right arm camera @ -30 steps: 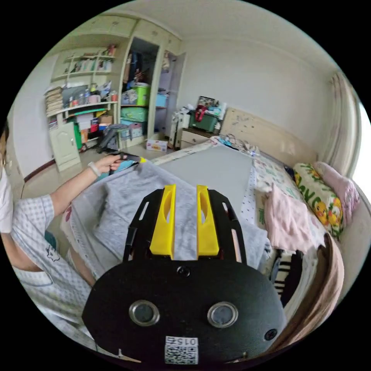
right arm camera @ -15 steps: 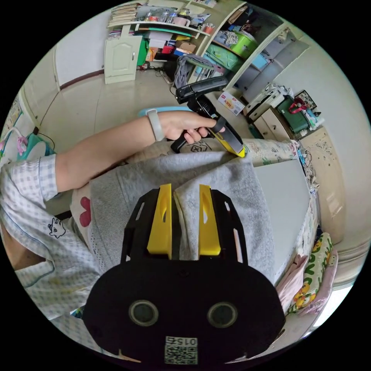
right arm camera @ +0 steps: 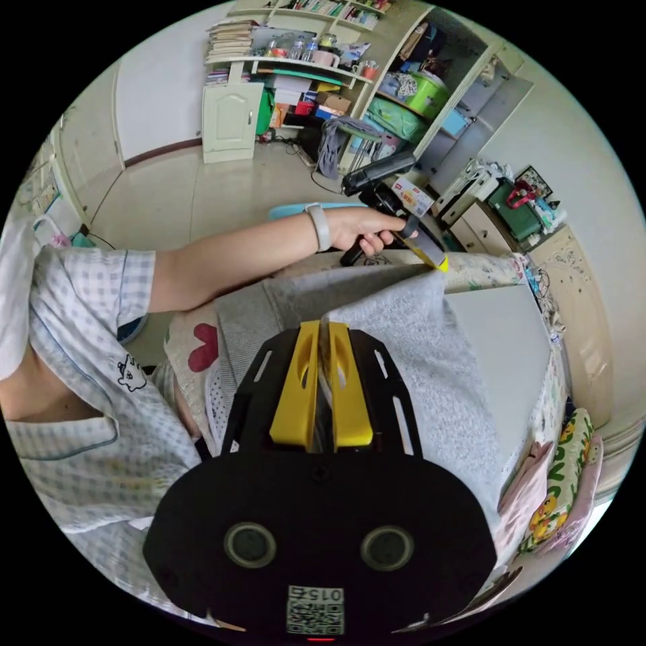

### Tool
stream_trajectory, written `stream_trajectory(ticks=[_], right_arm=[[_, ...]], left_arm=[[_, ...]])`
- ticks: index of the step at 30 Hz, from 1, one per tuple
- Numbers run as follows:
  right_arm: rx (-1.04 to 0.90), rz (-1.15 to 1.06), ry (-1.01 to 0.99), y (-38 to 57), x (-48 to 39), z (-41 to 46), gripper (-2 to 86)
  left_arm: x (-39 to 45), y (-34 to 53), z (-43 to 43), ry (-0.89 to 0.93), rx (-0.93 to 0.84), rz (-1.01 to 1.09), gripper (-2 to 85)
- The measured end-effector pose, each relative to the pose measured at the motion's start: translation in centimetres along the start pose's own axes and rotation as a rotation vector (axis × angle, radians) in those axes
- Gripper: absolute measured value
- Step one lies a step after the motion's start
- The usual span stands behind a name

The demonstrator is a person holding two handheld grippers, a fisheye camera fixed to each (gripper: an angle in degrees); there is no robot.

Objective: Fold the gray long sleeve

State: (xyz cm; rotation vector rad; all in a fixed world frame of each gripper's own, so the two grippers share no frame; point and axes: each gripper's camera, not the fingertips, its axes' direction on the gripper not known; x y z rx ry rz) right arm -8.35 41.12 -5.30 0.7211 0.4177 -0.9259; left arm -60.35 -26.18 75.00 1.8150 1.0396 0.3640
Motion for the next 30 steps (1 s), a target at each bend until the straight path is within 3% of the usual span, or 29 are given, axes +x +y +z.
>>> stream_trajectory(ticks=[3,6,13,18,21,24,30], right_arm=[[0.064,0.080,-0.072,2.0,0.9,-0.1,5.4],[0.249,0.096,-0.144,7.0,0.0,-4.7,8.1],[0.431,0.385,0.285,20.4,-5.8,-6.4,8.8],[0.327,0.446,0.394,22.1,-6.9,-2.4,11.3],[0.296,0.440,0.358,22.8,-6.7,-1.4,12.9],[0.315,0.442,0.338,23.6,-6.5,-1.1,12.3],[0.322,0.422,0.364,24.3,-6.1,-0.9,10.7]], left_arm=[[1.2,-1.3,-0.5,-0.047,-0.006,0.001,4.6],[2.9,-3.0,-0.8,-0.087,-0.023,0.010,4.2],[7.0,-7.1,-2.8,-0.075,-0.009,0.013,4.3],[12.2,-10.0,-5.4,-0.114,0.002,0.061,5.7],[18.4,-11.0,-10.3,-0.144,0.056,0.205,10.8],[28.0,-10.0,-16.1,0.028,0.090,0.432,12.1],[47.2,3.0,-19.9,0.034,0.011,0.957,8.9]])
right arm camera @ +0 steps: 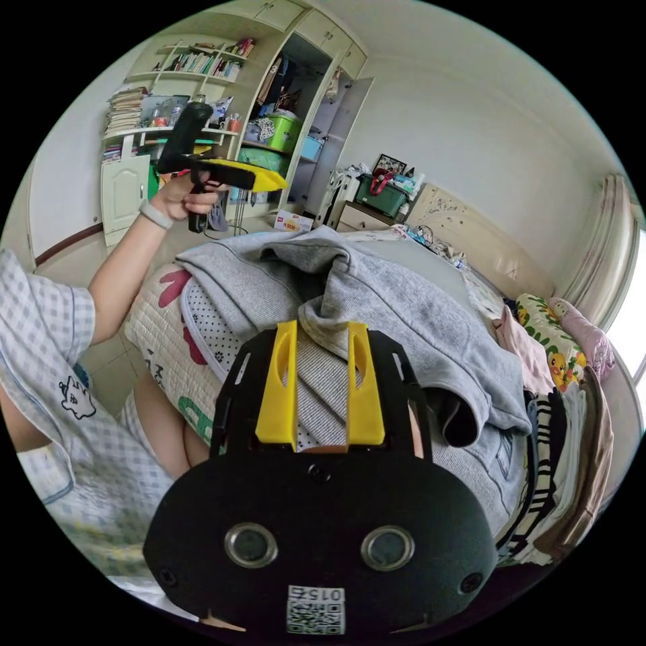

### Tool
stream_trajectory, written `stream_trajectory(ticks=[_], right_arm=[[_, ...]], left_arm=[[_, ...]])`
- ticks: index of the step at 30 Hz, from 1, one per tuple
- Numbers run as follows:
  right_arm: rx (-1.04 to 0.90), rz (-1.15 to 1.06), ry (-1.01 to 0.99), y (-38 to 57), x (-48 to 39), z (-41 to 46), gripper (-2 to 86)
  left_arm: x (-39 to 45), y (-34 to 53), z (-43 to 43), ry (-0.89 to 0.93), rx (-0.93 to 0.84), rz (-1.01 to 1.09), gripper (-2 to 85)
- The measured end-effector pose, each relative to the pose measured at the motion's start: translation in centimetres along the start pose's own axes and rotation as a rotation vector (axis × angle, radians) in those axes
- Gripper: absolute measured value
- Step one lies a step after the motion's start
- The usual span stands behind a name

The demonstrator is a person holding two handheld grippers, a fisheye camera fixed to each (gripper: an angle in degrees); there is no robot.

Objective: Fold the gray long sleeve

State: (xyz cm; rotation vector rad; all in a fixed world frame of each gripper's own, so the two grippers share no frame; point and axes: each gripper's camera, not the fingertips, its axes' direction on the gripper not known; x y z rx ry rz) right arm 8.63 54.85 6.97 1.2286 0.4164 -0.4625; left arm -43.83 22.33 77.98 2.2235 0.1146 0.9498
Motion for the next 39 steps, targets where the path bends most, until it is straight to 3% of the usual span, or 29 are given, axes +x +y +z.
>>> stream_trajectory(ticks=[5,10,13,15,19,22,25,27,30,34,39], right_arm=[[0.014,-0.007,-0.029,0.8,2.1,-1.2,6.5],[0.055,0.002,-0.048,1.8,4.6,-5.4,3.7],[0.093,0.009,-0.106,2.3,6.4,-8.7,3.5],[0.099,-0.001,-0.147,2.3,7.0,-9.3,3.6],[0.017,-0.012,-0.226,2.5,8.5,-7.8,6.4],[0.148,0.099,-0.287,5.2,12.6,-11.8,9.0],[0.287,0.244,-0.166,8.8,17.2,-16.4,8.9],[0.283,0.305,-0.038,10.0,19.0,-17.1,8.6],[0.197,0.326,-0.005,9.9,21.0,-15.3,10.1],[0.140,0.309,0.014,8.0,22.0,-12.7,10.8],[0.182,0.251,0.061,6.0,22.9,-13.4,4.1]], left_arm=[[1.5,-6.4,5.0,-0.119,-0.306,-0.003,7.5],[2.2,-11.8,6.5,-0.162,-0.421,0.046,3.7],[3.0,-15.0,1.3,-0.321,-0.324,0.057,2.6],[2.8,-16.2,-1.7,-0.314,-0.246,0.042,2.4],[1.8,-16.7,1.8,-0.253,-0.469,0.003,2.9],[2.1,-18.3,-1.2,-0.304,-0.440,-0.052,4.9],[5.6,-21.8,-5.9,-0.356,-0.349,-0.043,6.9],[9.3,-24.5,-7.3,-0.348,-0.286,0.006,7.8],[15.1,-27.9,-5.5,-0.314,-0.186,0.076,9.0],[20.0,-29.9,1.9,-0.356,-0.275,0.146,10.9],[20.8,-31.3,4.4,-0.436,-0.300,0.162,9.2]])
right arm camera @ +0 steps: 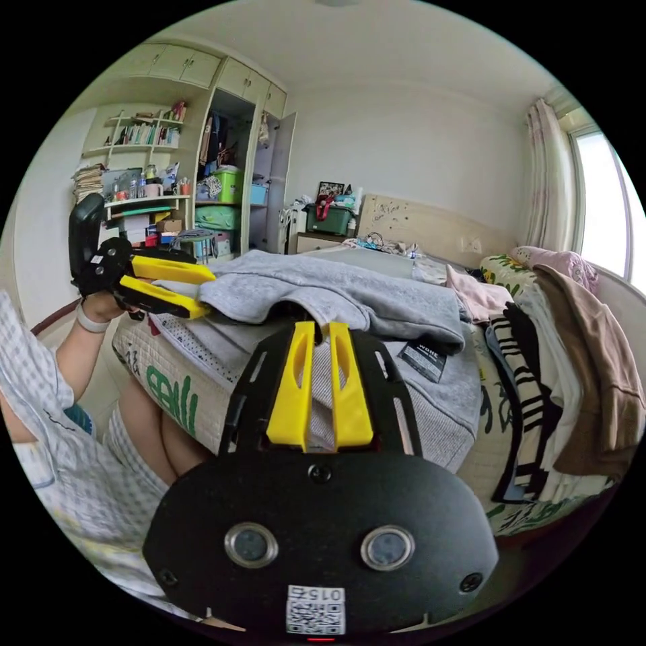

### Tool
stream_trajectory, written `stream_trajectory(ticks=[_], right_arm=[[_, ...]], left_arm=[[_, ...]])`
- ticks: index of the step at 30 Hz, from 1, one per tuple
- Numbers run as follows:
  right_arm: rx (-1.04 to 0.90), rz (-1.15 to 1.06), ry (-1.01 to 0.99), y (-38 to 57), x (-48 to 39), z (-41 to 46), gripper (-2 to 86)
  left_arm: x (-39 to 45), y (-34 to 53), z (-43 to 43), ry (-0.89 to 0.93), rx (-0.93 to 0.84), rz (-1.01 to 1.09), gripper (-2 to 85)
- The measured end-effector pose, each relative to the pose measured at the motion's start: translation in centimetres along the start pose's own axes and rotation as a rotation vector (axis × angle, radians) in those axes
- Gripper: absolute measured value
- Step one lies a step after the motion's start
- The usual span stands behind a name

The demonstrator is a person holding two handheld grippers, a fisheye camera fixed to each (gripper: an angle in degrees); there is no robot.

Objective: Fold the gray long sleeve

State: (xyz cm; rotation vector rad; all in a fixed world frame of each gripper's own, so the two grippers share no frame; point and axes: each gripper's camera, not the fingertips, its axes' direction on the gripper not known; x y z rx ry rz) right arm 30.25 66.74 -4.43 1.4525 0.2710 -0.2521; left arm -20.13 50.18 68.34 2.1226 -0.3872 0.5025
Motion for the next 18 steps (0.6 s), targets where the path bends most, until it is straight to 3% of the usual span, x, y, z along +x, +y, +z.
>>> stream_trajectory(ticks=[3,6,12,18], right_arm=[[0.028,0.025,-0.002,-0.1,1.6,-1.8,1.3],[0.050,0.085,-0.175,0.1,3.8,-4.5,0.0],[-0.069,-0.001,-0.121,-0.6,2.4,-3.4,0.2],[0.129,0.167,-0.113,-1.3,9.5,-8.4,5.4]], left_arm=[[-0.2,0.5,-1.1,-0.077,0.002,0.000,5.0],[-1.5,2.1,-3.4,-0.072,0.038,-0.039,2.6],[-1.6,5.8,-0.9,-0.046,-0.040,-0.073,1.6],[-2.6,7.3,0.1,-0.007,-0.074,-0.053,1.9]])
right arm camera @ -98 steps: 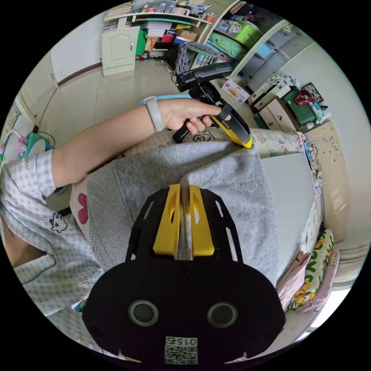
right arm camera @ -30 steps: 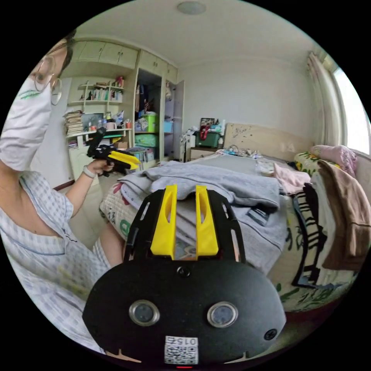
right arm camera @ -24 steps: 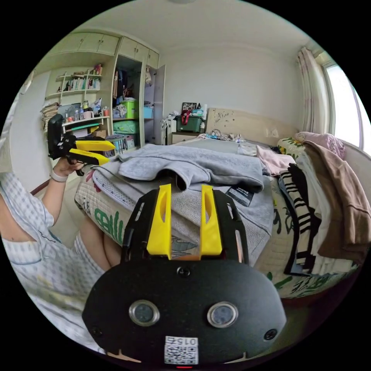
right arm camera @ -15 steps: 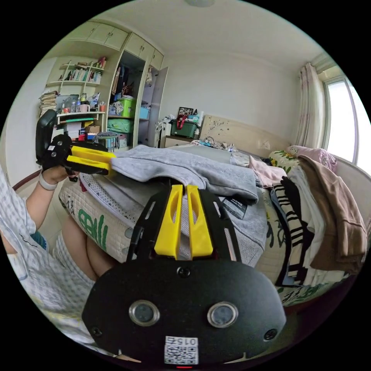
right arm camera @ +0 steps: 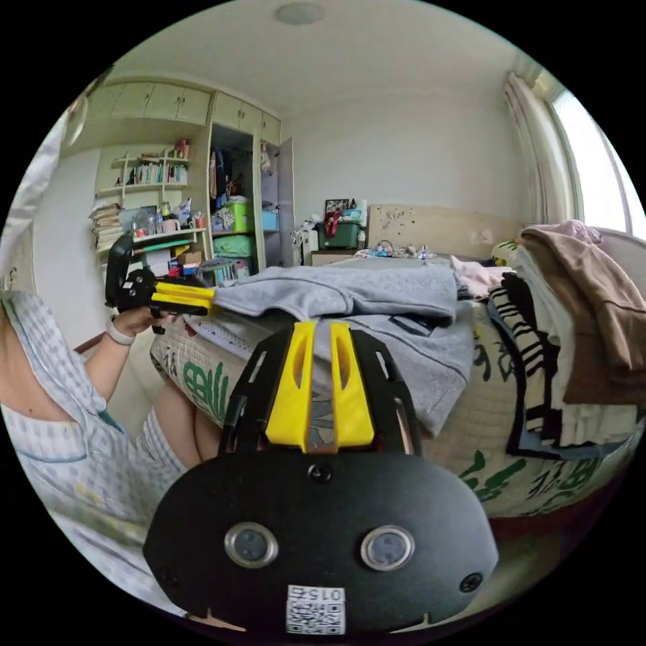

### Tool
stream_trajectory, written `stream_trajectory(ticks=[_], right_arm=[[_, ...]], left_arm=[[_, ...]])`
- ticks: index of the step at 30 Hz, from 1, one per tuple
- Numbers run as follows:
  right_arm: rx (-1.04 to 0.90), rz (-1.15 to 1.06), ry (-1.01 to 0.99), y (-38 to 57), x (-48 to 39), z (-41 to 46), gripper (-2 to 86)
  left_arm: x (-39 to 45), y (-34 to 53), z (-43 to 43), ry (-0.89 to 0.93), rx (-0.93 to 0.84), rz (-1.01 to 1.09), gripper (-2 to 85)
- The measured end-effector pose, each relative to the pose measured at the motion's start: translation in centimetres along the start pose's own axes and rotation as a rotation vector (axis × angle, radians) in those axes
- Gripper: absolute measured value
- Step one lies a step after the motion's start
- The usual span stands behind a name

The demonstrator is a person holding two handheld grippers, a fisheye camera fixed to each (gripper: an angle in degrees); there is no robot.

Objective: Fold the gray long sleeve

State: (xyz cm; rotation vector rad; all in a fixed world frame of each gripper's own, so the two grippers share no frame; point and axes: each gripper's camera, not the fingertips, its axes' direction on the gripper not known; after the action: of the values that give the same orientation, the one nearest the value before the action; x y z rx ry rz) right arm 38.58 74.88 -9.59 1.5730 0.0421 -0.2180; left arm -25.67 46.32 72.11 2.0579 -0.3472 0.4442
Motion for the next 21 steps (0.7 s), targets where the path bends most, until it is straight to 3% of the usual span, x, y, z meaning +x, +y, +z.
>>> stream_trajectory(ticks=[4,9,12,15,21], right_arm=[[0.077,0.134,0.157,-4.1,8.6,-2.4,5.3],[-0.111,0.214,0.043,-8.7,15.5,2.4,8.0],[-0.220,0.223,0.017,-10.4,16.8,6.0,10.5],[-0.284,0.204,-0.025,-11.0,17.8,8.3,7.5],[-0.077,0.255,-0.077,-8.9,18.0,2.0,3.1]], left_arm=[[-4.4,-0.4,-2.2,0.128,0.131,-0.028,2.5],[-9.0,-7.9,1.3,0.253,0.237,-0.042,2.8],[-10.3,-15.2,9.1,0.360,0.218,-0.044,4.3],[-10.3,-22.9,19.3,0.459,0.138,-0.047,6.1],[-8.3,-34.1,38.8,0.469,-0.039,-0.114,6.3]])
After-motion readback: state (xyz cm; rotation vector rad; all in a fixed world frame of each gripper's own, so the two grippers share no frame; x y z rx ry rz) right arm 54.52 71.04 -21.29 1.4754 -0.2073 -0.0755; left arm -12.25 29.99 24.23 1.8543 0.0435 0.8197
